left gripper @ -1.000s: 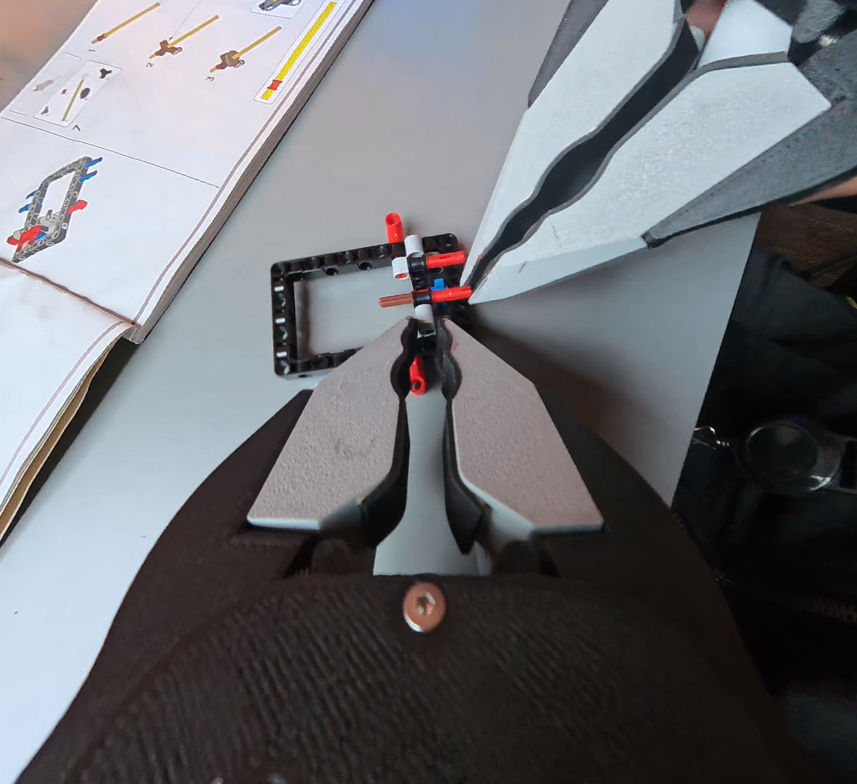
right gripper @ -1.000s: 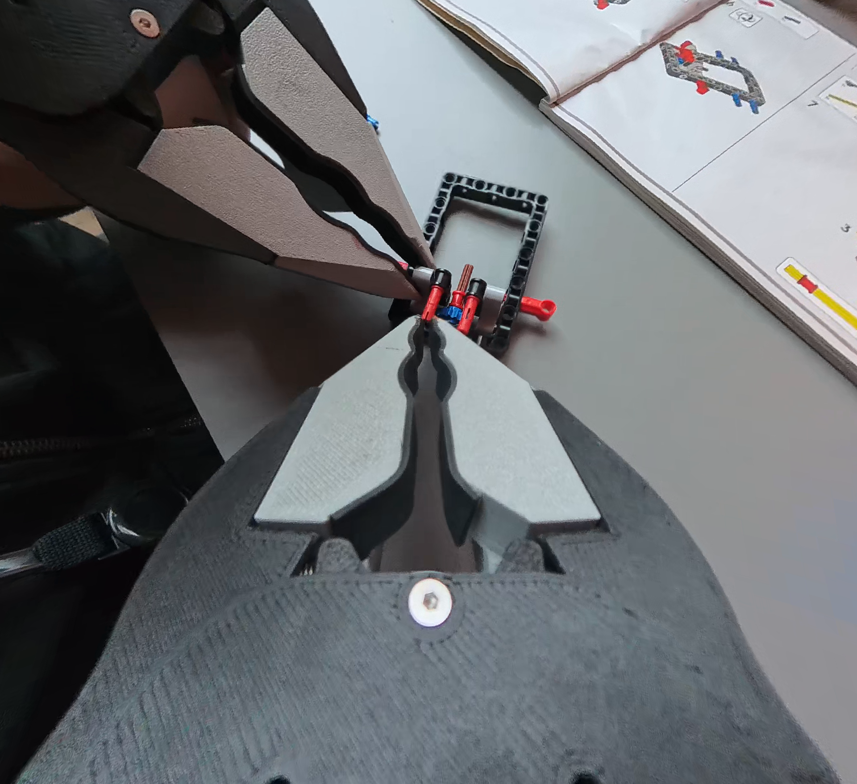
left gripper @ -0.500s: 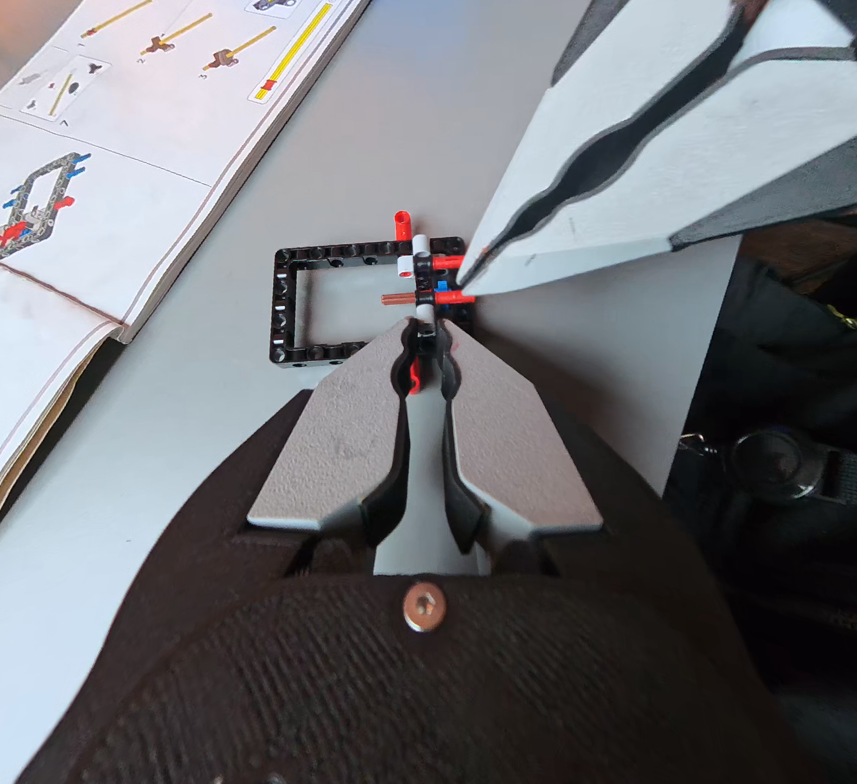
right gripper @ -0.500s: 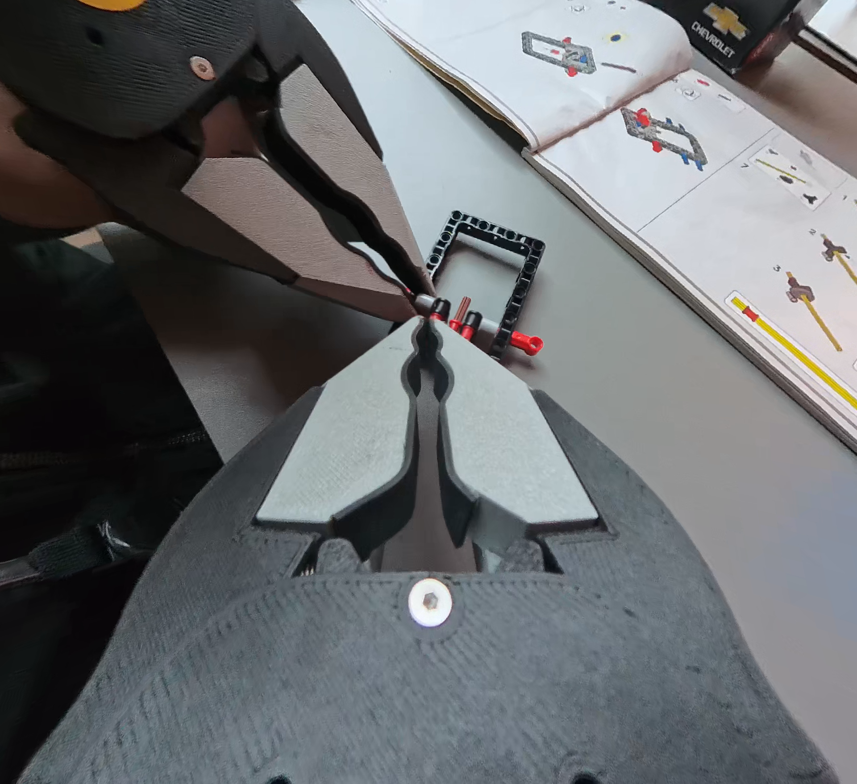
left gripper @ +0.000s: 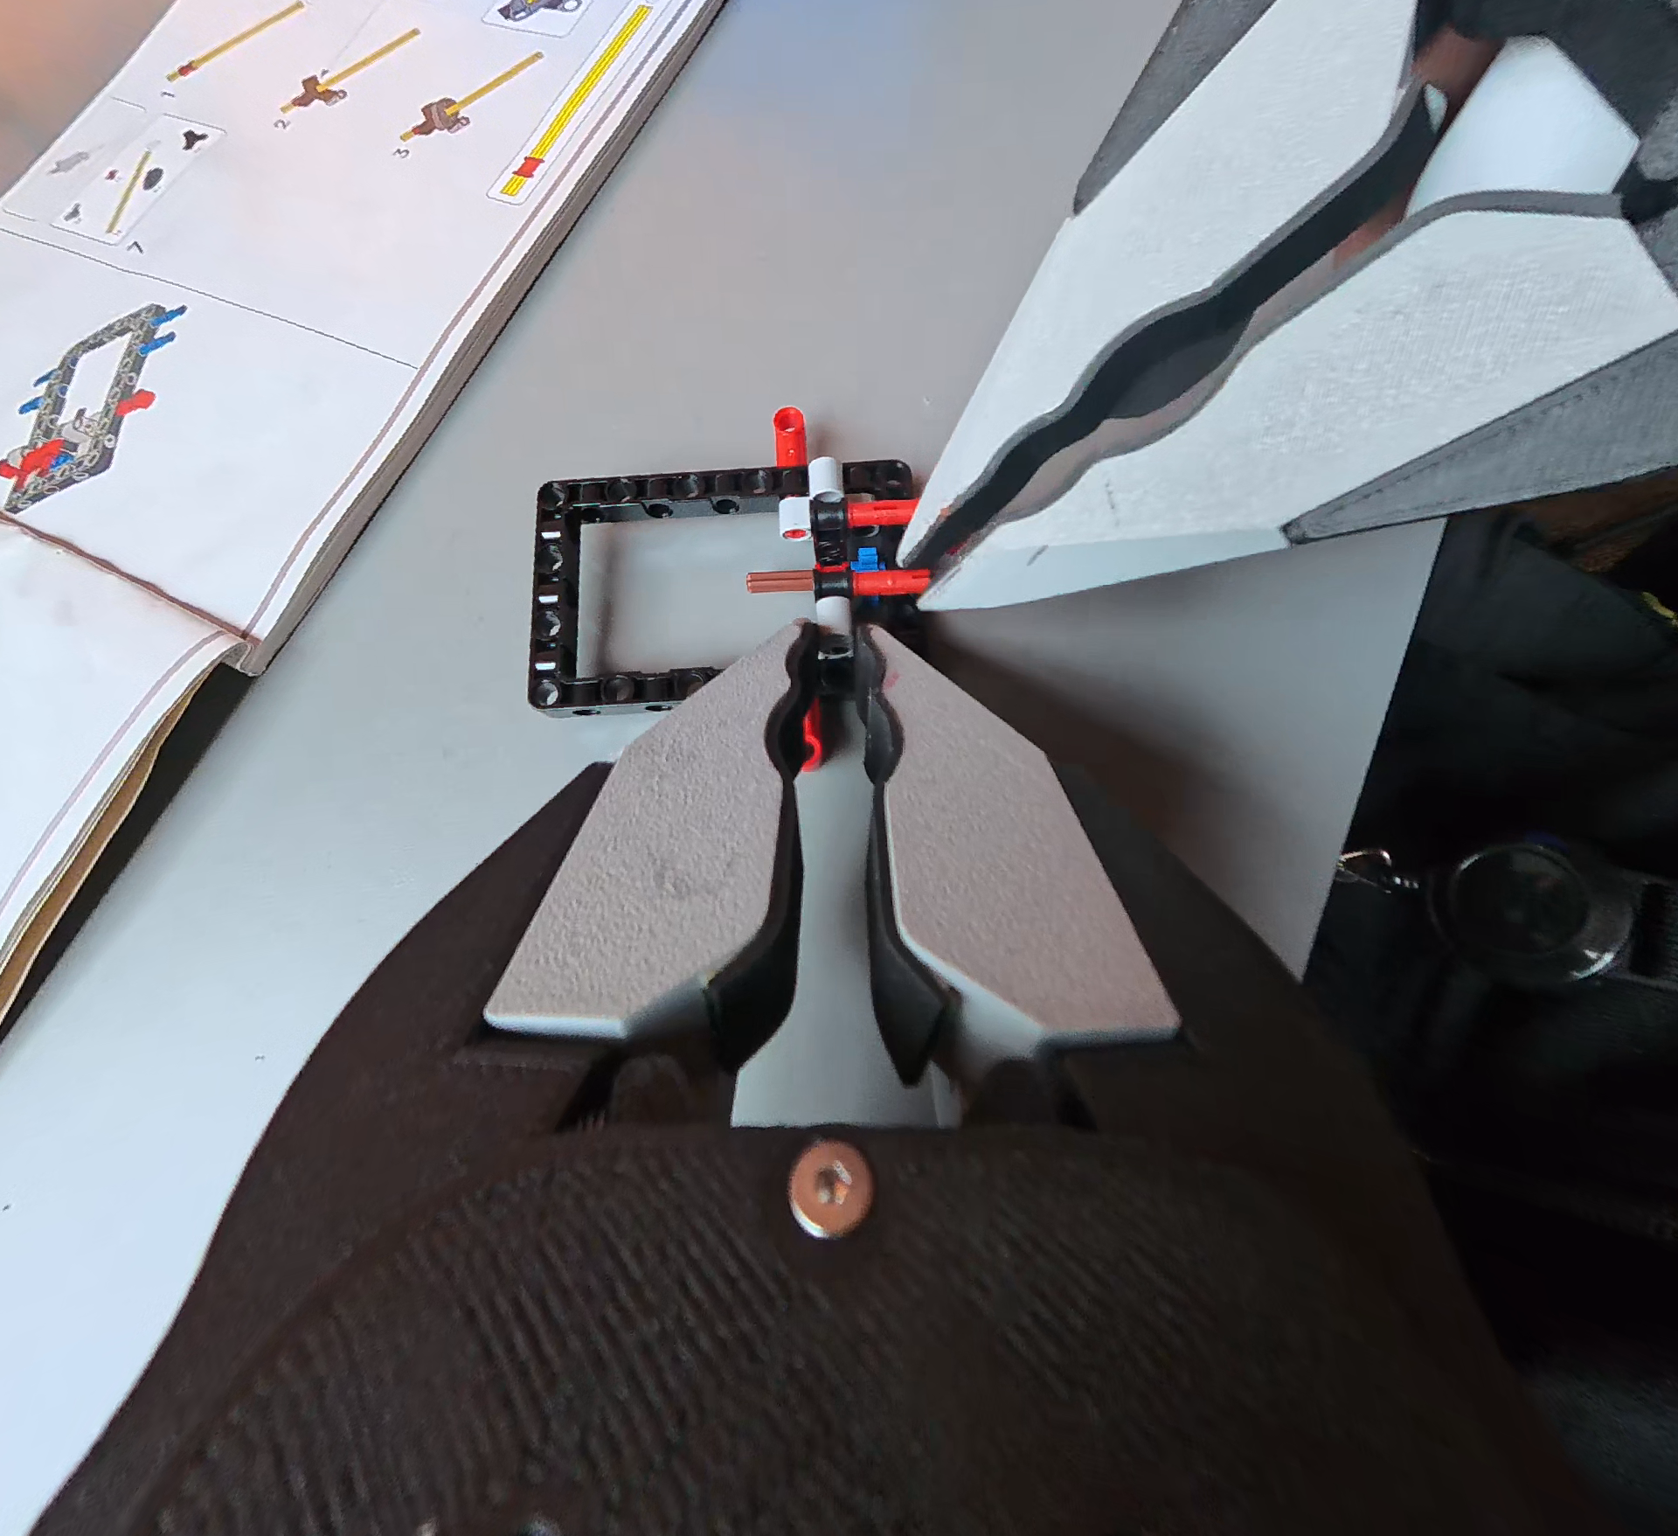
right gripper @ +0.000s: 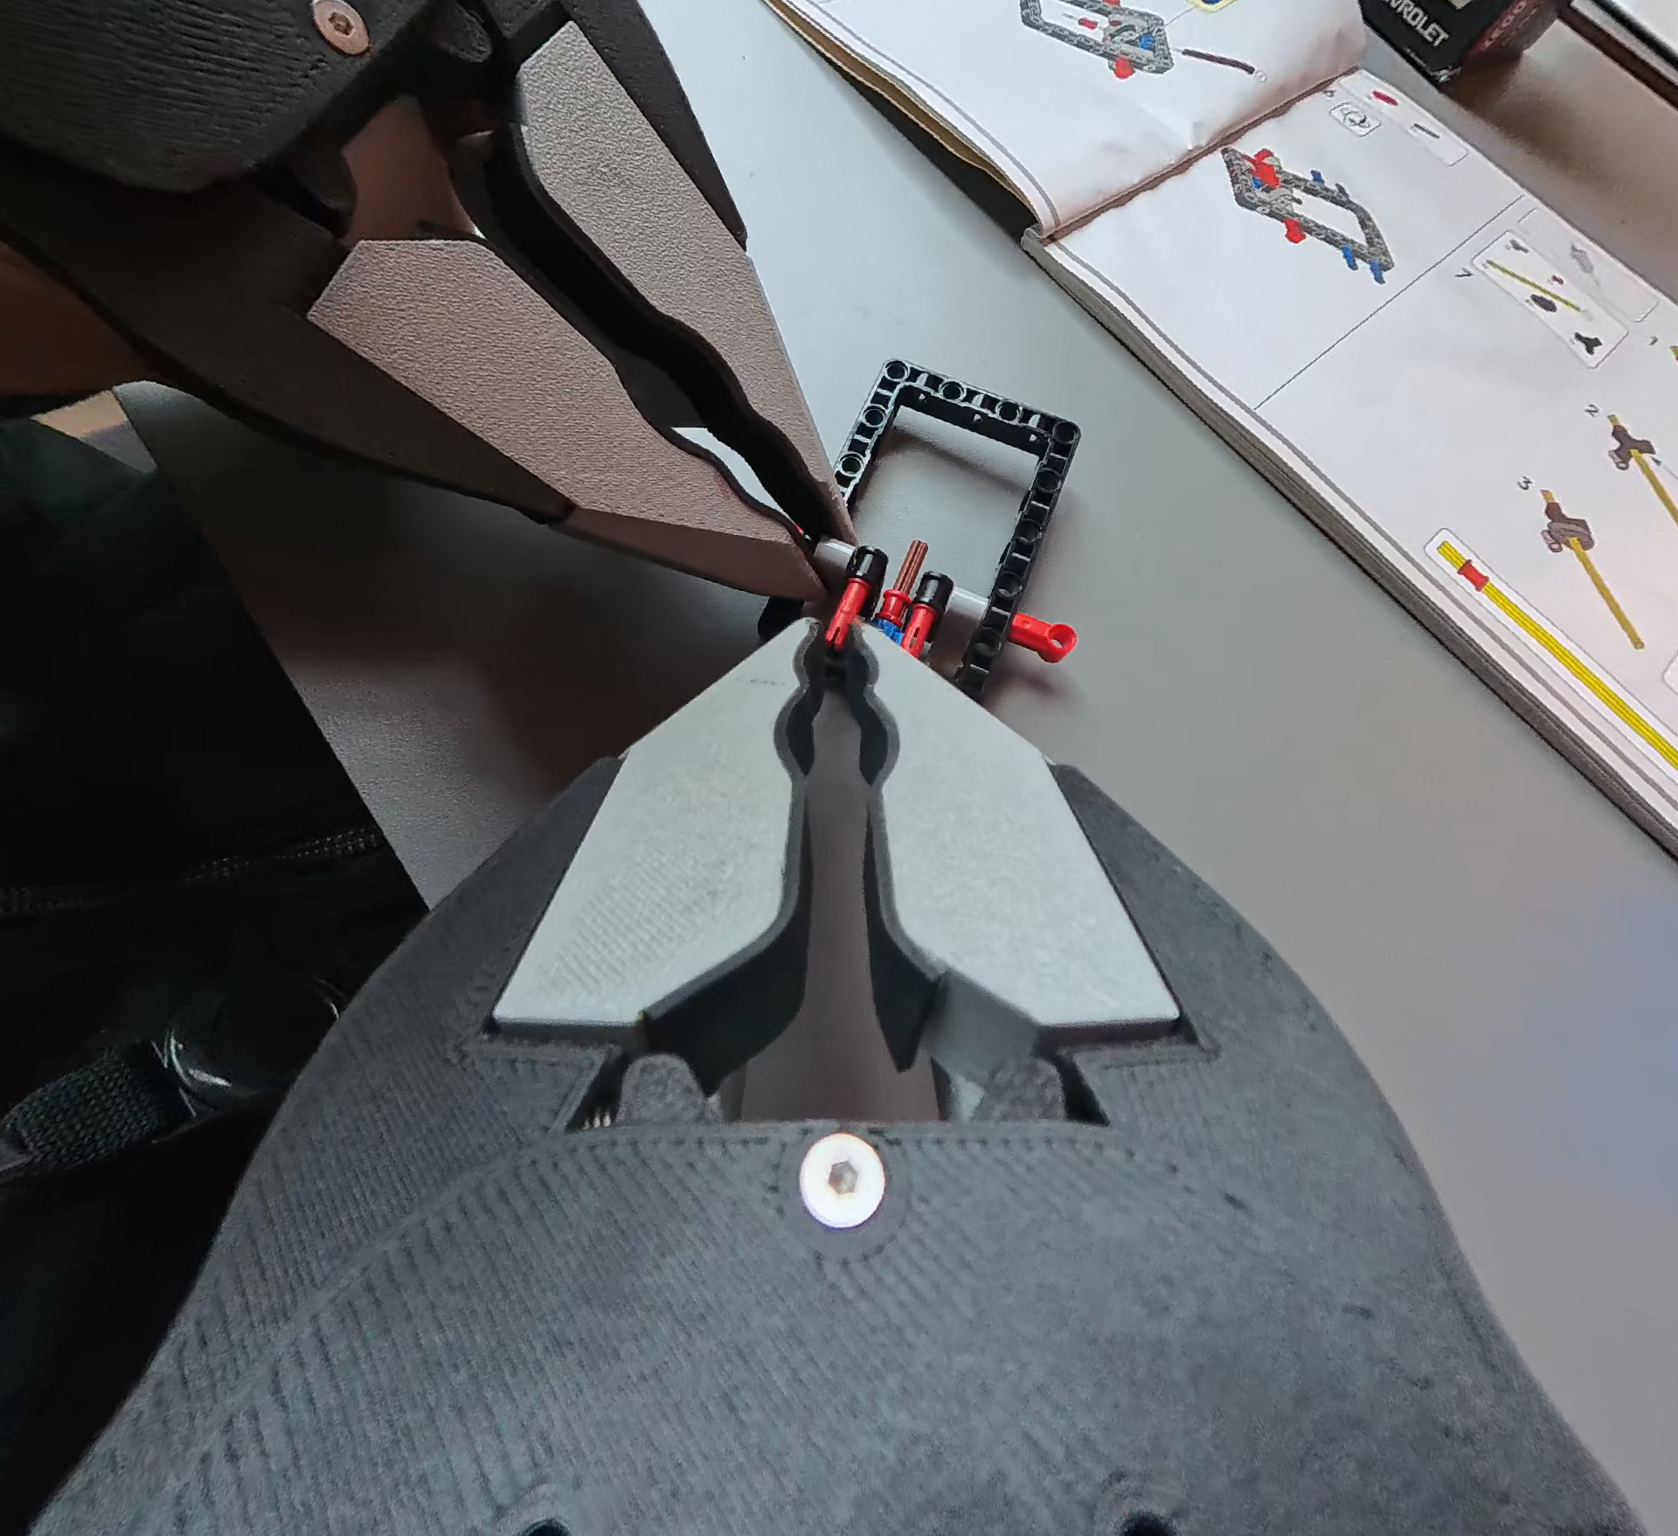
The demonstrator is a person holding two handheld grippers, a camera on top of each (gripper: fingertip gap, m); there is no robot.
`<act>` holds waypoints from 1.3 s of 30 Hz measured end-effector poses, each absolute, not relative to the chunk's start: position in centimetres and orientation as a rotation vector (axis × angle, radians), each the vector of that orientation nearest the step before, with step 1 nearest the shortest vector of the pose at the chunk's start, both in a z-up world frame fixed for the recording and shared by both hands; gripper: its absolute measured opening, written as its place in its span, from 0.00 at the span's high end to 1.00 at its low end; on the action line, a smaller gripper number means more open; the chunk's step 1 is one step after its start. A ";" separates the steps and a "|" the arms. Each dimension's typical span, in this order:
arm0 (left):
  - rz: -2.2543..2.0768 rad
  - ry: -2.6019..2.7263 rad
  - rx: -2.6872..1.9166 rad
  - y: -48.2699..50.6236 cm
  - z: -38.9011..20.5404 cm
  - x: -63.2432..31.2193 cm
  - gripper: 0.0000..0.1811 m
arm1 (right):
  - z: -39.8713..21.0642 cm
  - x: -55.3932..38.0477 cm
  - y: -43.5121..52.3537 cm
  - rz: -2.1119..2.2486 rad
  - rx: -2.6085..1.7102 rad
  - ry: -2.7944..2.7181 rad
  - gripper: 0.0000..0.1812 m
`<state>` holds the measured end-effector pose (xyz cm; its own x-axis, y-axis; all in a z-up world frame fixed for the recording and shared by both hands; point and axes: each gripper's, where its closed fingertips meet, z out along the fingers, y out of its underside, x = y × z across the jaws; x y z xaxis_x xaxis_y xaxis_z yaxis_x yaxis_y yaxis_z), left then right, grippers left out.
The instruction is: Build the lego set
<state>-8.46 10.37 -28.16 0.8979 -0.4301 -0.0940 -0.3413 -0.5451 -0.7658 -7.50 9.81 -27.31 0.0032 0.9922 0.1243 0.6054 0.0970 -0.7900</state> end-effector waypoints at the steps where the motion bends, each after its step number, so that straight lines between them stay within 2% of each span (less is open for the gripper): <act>1: -0.131 0.550 -2.196 10.4 -28.2 -8.5 0.97 | -27.4 -7.5 9.8 0.707 -1.593 -1.687 0.98; 26: -0.100 0.531 -2.198 10.5 -28.2 -8.8 0.97 | -28.0 -7.6 10.1 0.549 -1.478 -1.788 1.00; 36: -0.116 0.513 -2.200 10.6 -28.1 -9.2 0.97 | -26.8 -6.8 9.5 0.839 -1.588 -1.685 1.00; 39: -0.115 0.528 -2.199 10.5 -28.2 -9.0 0.97 | -26.5 -6.3 10.5 0.871 -1.631 -1.621 0.97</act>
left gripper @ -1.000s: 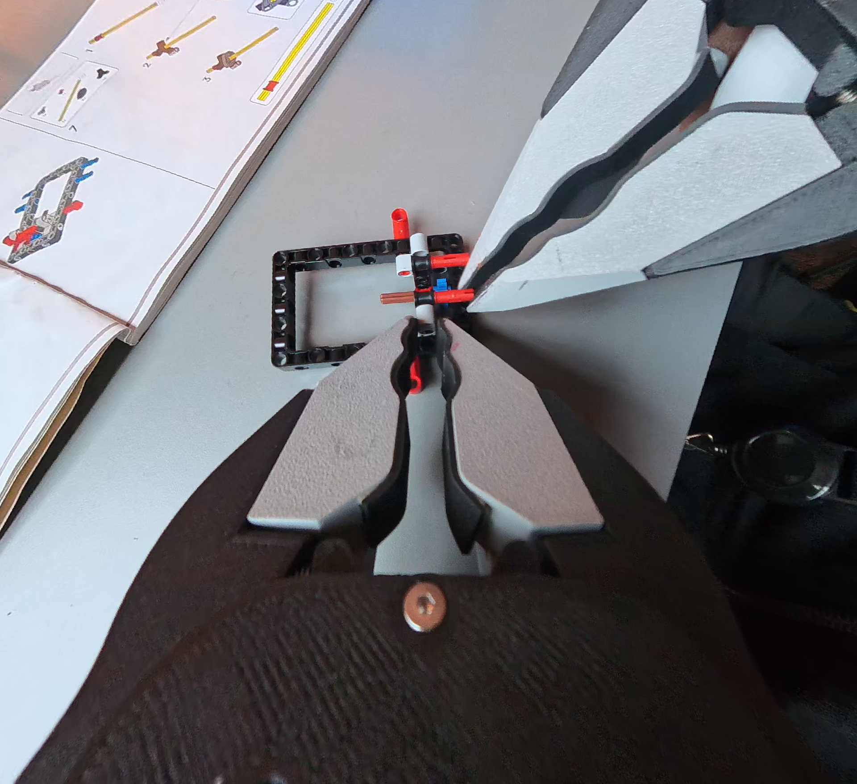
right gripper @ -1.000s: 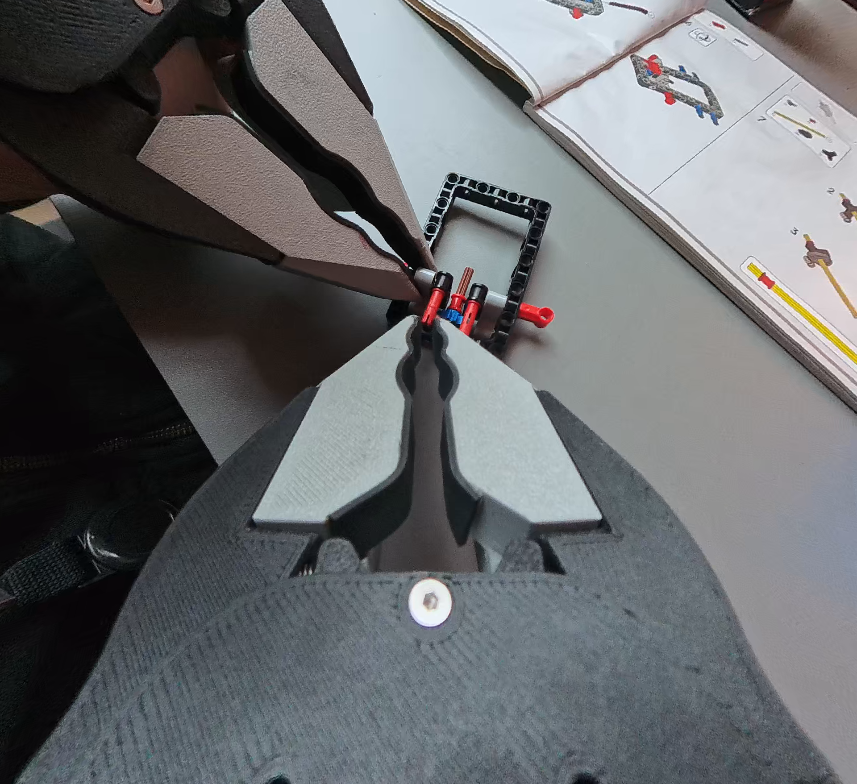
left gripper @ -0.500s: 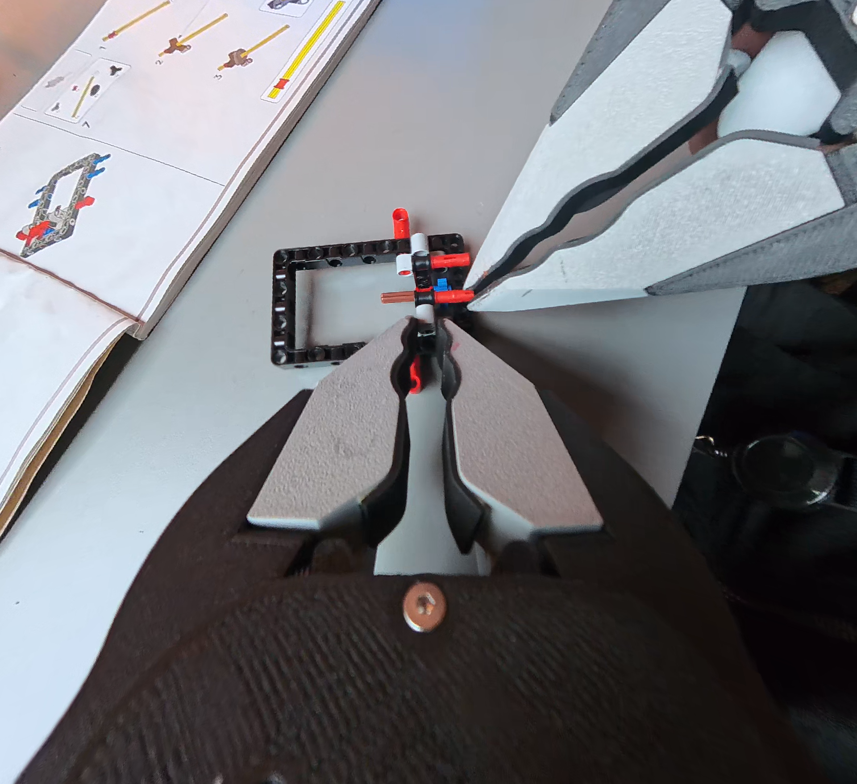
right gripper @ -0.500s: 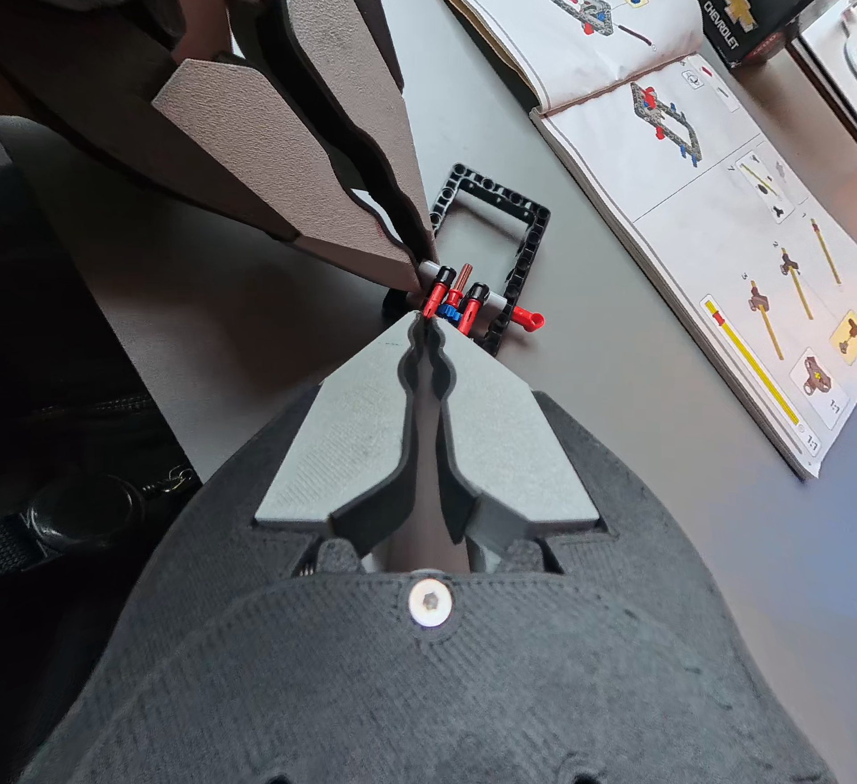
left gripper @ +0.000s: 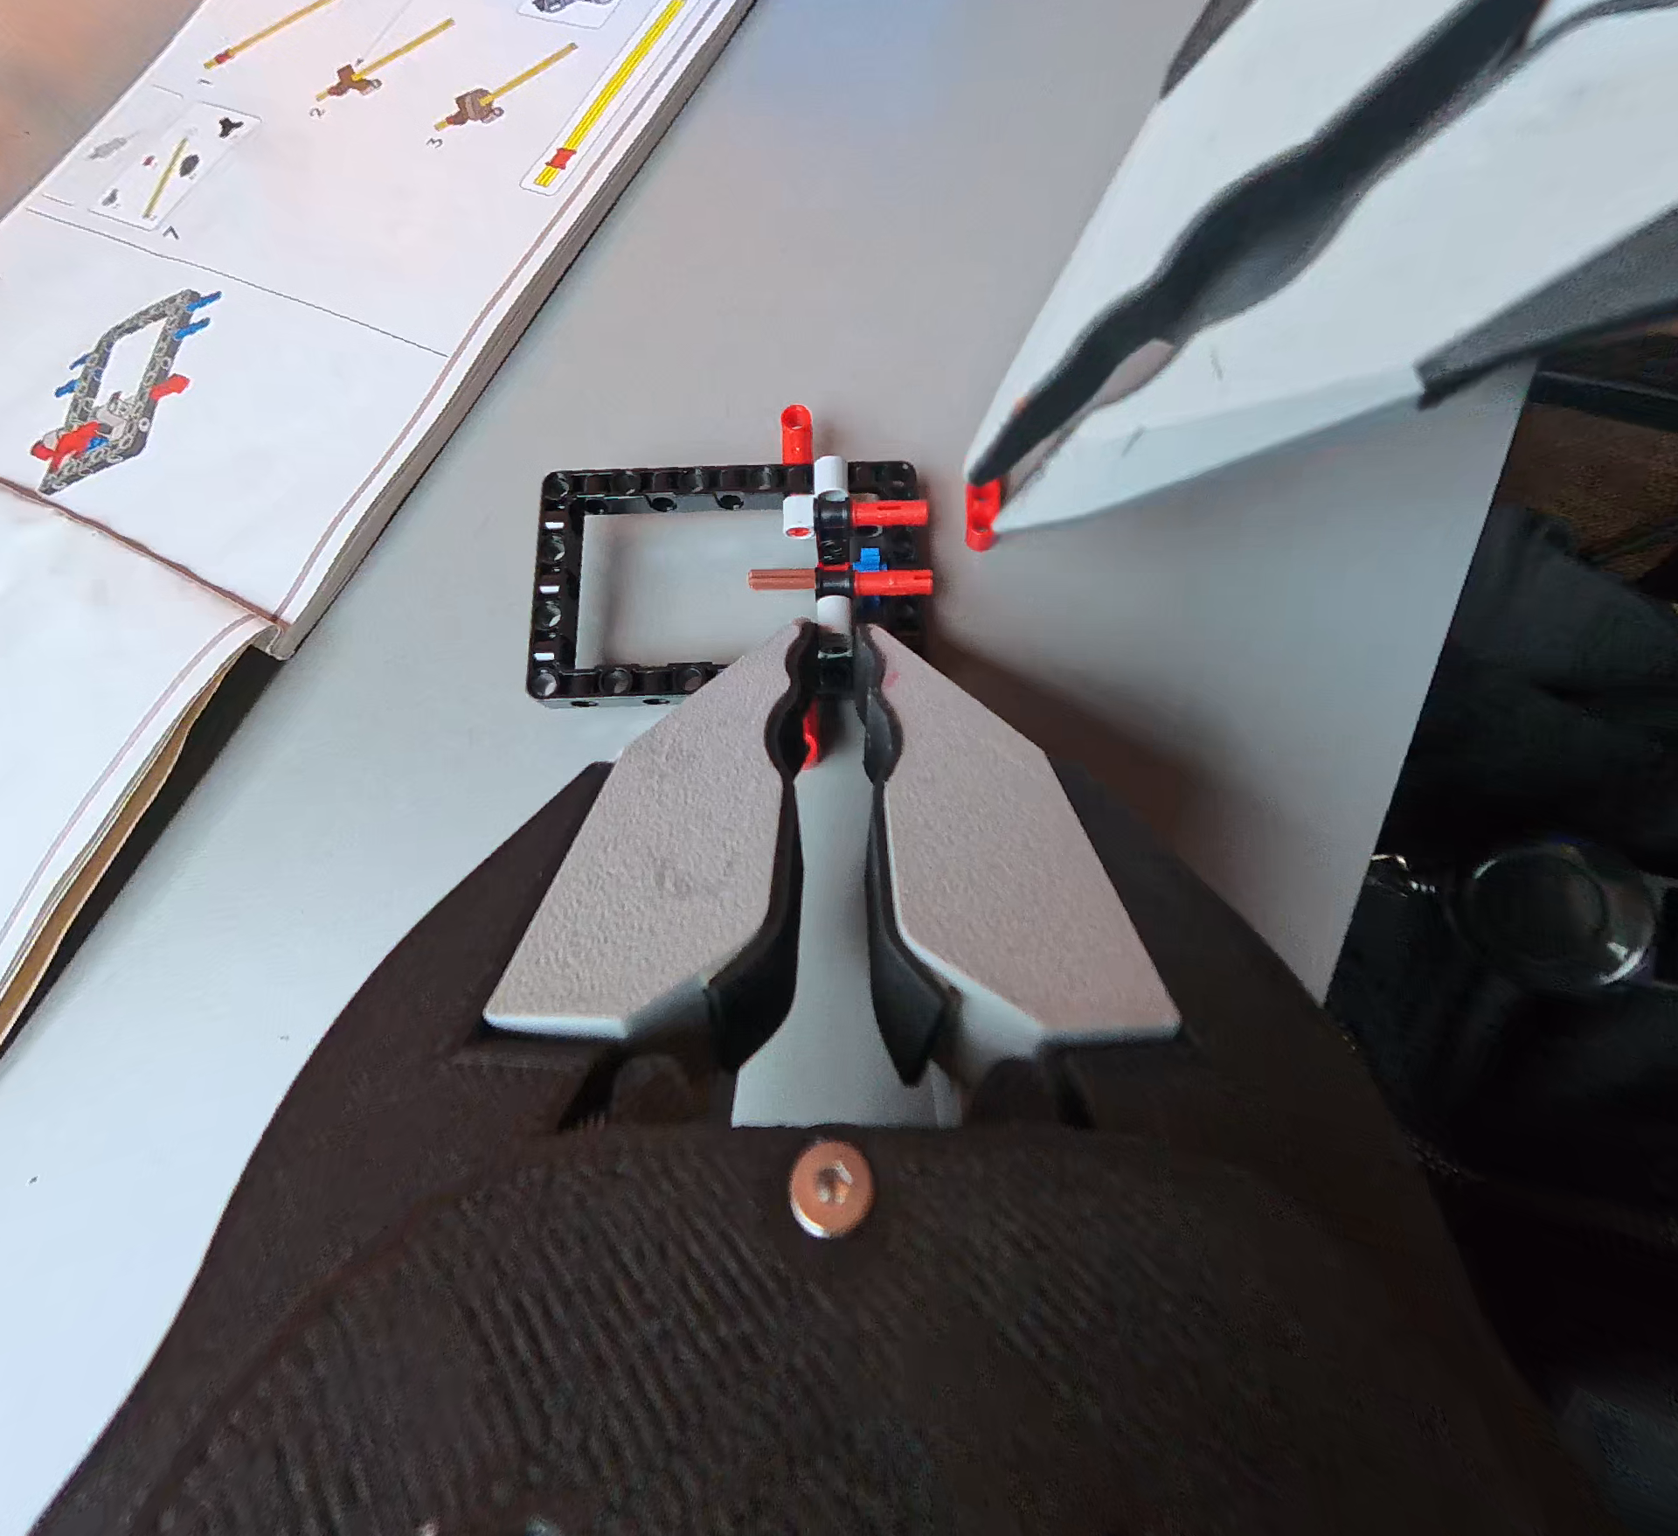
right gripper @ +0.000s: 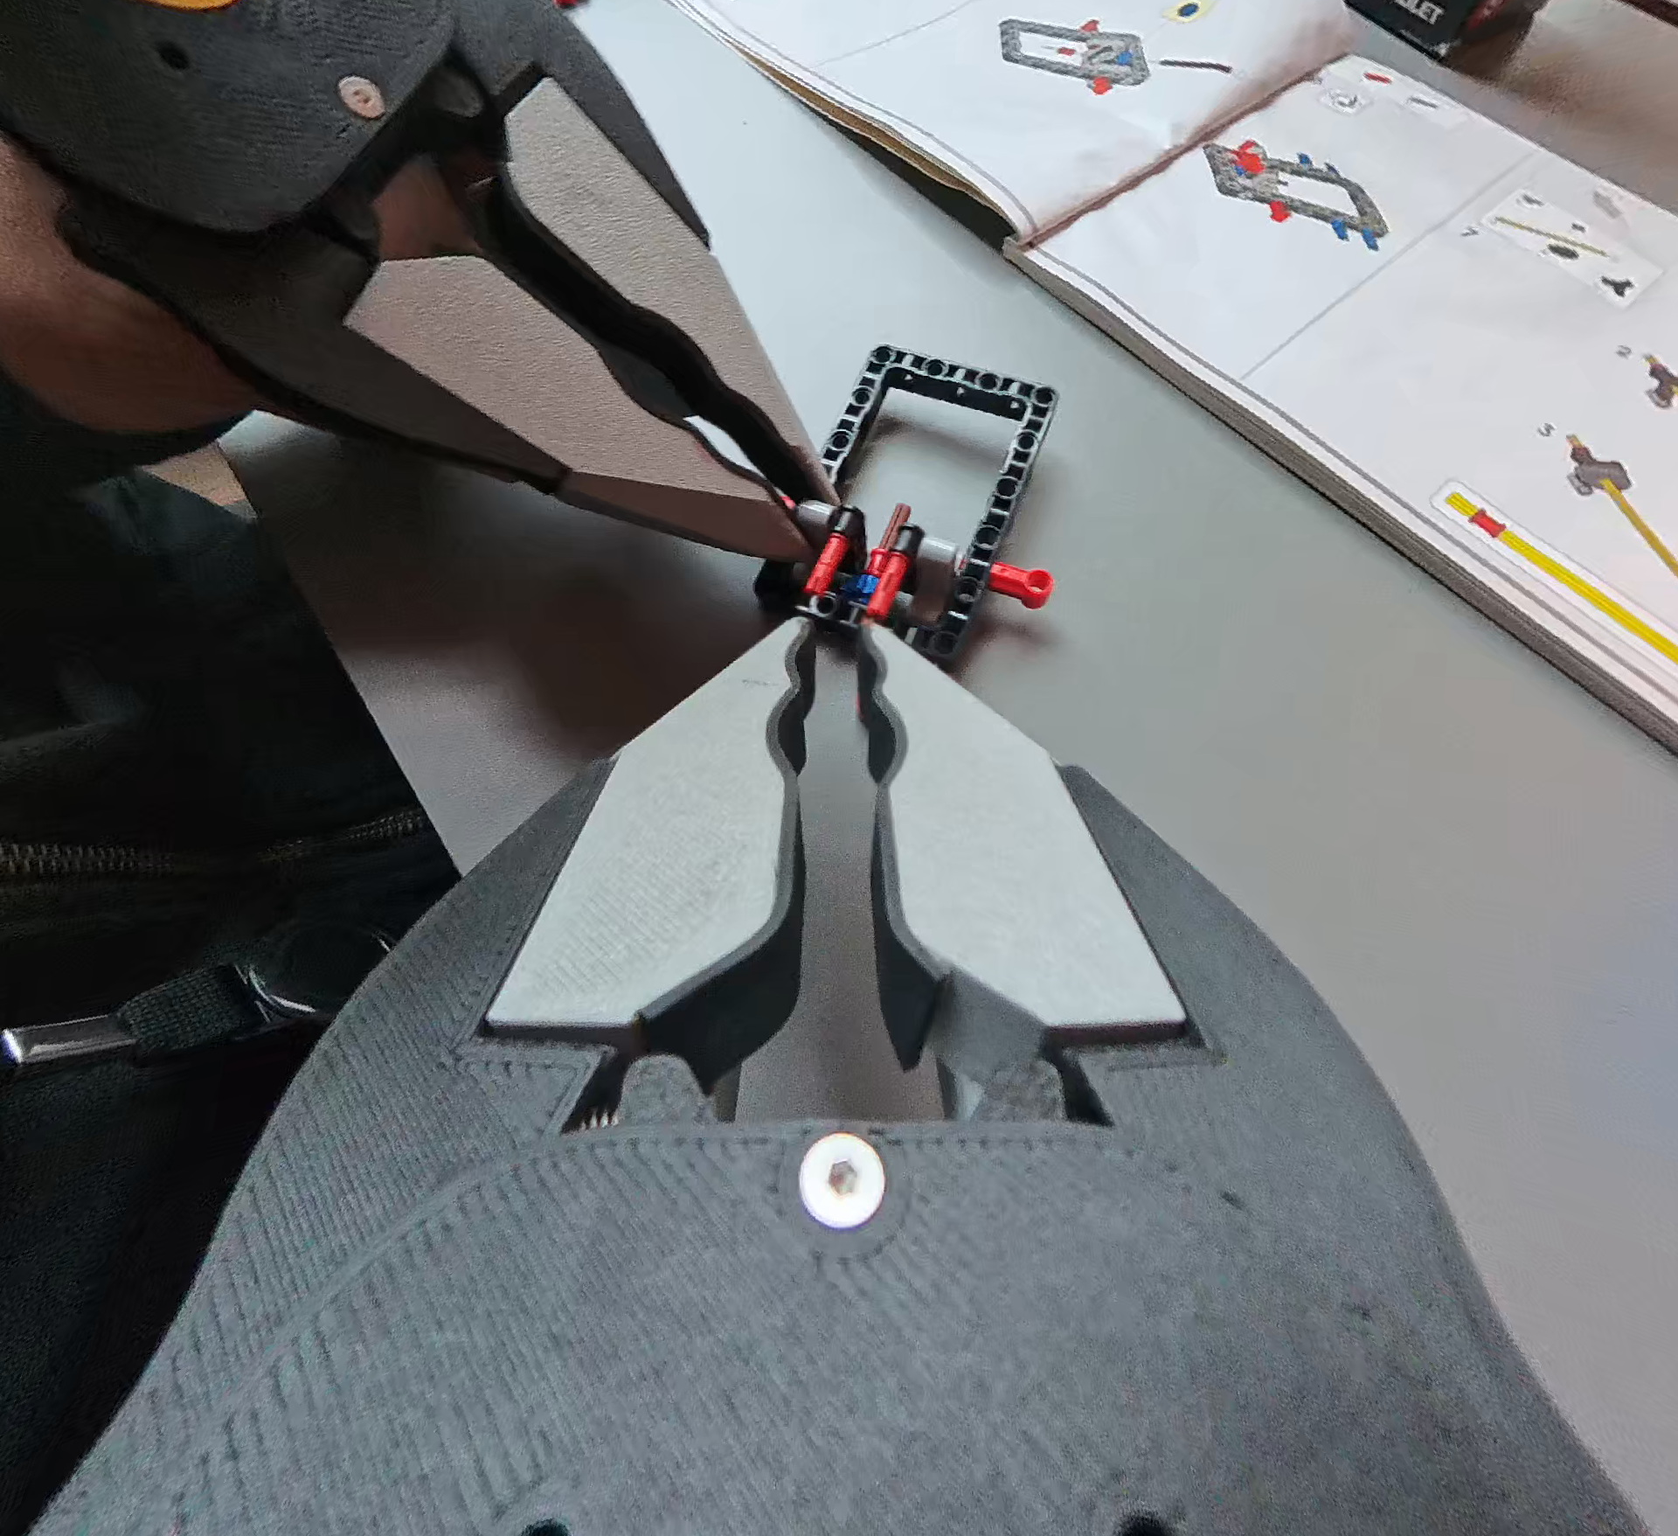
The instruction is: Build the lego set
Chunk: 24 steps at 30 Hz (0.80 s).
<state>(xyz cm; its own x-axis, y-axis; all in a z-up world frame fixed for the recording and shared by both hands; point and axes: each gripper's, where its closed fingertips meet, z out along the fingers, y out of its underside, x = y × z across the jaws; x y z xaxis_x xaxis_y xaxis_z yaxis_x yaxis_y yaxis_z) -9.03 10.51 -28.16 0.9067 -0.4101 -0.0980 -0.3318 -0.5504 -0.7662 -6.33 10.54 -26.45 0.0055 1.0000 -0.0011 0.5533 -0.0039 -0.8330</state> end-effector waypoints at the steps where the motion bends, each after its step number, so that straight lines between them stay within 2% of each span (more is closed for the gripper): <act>1: -0.117 0.530 -2.199 10.5 -28.2 -9.0 0.97 | -26.6 -6.3 11.0 0.878 -1.652 -1.610 0.97; 12: -0.189 0.504 -2.215 10.6 -28.2 -9.0 0.97 | -27.1 -6.3 11.6 1.321 -1.851 -1.658 0.99; 17: -0.337 0.450 -2.233 10.5 -28.1 -9.0 0.97 | -26.4 -6.4 11.5 1.711 -1.982 -1.608 0.94; 24: -0.492 0.349 -2.217 11.0 -27.4 -9.5 0.97 | -25.8 -6.1 12.1 1.755 -2.003 -1.553 0.95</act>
<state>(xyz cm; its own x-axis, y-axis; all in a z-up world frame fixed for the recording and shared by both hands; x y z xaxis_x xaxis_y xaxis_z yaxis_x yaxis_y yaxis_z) -9.51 11.00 -27.38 0.8852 -0.4041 0.2304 -0.0842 -0.6262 -0.7751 -6.13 12.09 -25.81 -0.1549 0.6877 -0.7093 0.6204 -0.4910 -0.6115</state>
